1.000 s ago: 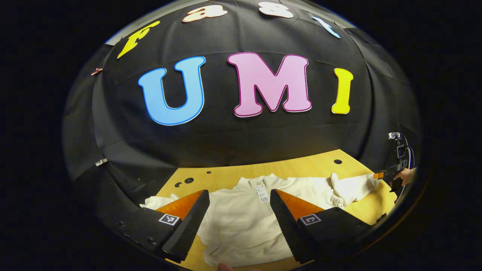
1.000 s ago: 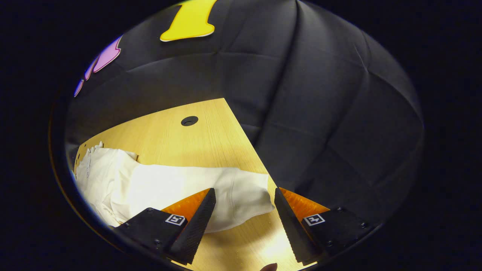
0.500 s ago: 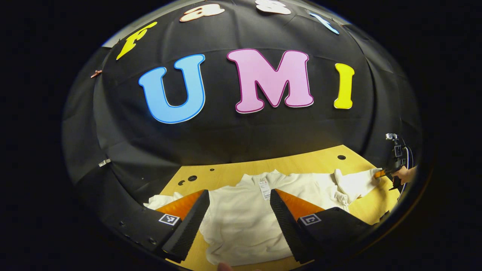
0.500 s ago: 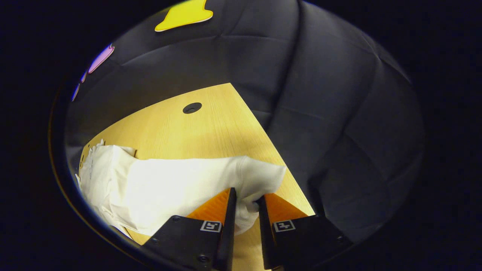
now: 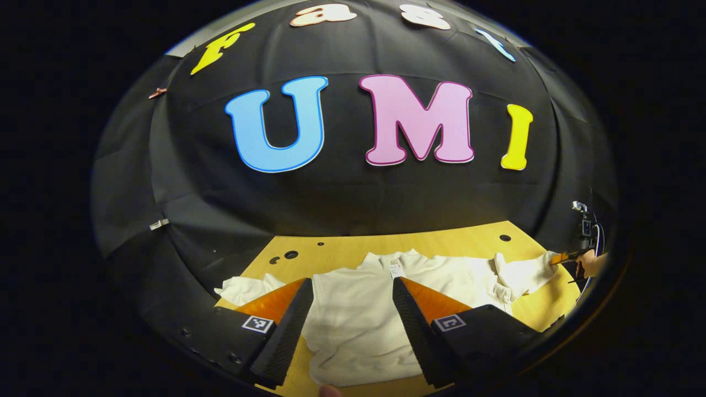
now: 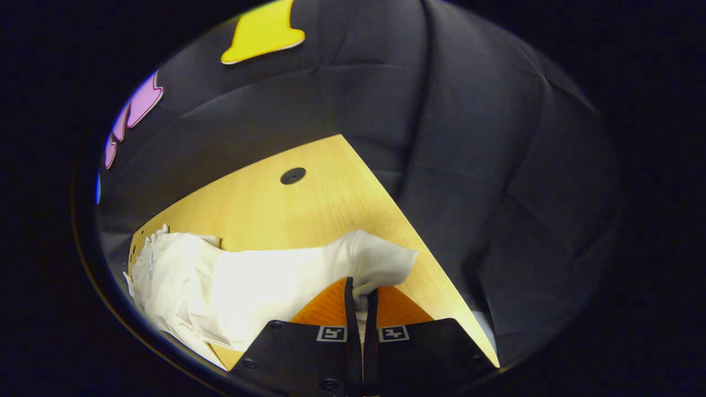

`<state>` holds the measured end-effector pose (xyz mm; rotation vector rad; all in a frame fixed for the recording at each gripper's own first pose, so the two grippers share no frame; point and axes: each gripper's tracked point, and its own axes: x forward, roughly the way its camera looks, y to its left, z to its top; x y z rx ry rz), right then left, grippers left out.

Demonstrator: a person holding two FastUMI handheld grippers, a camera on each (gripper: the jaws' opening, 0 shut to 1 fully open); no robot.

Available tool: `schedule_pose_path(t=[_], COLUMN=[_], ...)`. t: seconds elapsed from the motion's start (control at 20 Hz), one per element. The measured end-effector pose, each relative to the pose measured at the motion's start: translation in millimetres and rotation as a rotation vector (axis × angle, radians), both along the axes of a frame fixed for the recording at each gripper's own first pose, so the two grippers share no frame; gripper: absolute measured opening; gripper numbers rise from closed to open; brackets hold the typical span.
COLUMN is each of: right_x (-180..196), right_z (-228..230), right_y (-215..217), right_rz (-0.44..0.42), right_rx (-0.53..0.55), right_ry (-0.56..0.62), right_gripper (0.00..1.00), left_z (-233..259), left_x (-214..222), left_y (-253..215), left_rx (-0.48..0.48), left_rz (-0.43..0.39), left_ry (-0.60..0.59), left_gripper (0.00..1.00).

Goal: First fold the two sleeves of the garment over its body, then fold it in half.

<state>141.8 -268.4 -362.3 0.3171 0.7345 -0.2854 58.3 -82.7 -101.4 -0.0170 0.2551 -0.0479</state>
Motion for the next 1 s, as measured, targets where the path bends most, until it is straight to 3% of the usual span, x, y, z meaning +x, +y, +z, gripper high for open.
schedule_pose_path(t=[0.2, 0.45, 0.65, 1.0], right_x=[11, 27, 37, 58], right_z=[69, 139, 172, 185], right_y=[47, 160, 260, 431], right_rz=[0.079, 0.225, 0.307, 0.473], right_rx=[-0.034, -0.008, 0.053, 0.128], right_ry=[-0.117, -0.221, -0.273, -0.313], right_gripper=[0.06, 0.06, 0.05, 0.06], left_z=[0, -1, -5, -19], left_x=[-4, -13, -21, -30], left_y=[29, 69, 104, 162], left_rx=[-0.017, -0.036, -0.028, -0.043], left_rz=[0.021, 0.037, 0.048, 0.081], left_ry=[-0.015, -0.038, -0.053, -0.052], left_gripper=[0.9, 0.9, 0.9, 0.9])
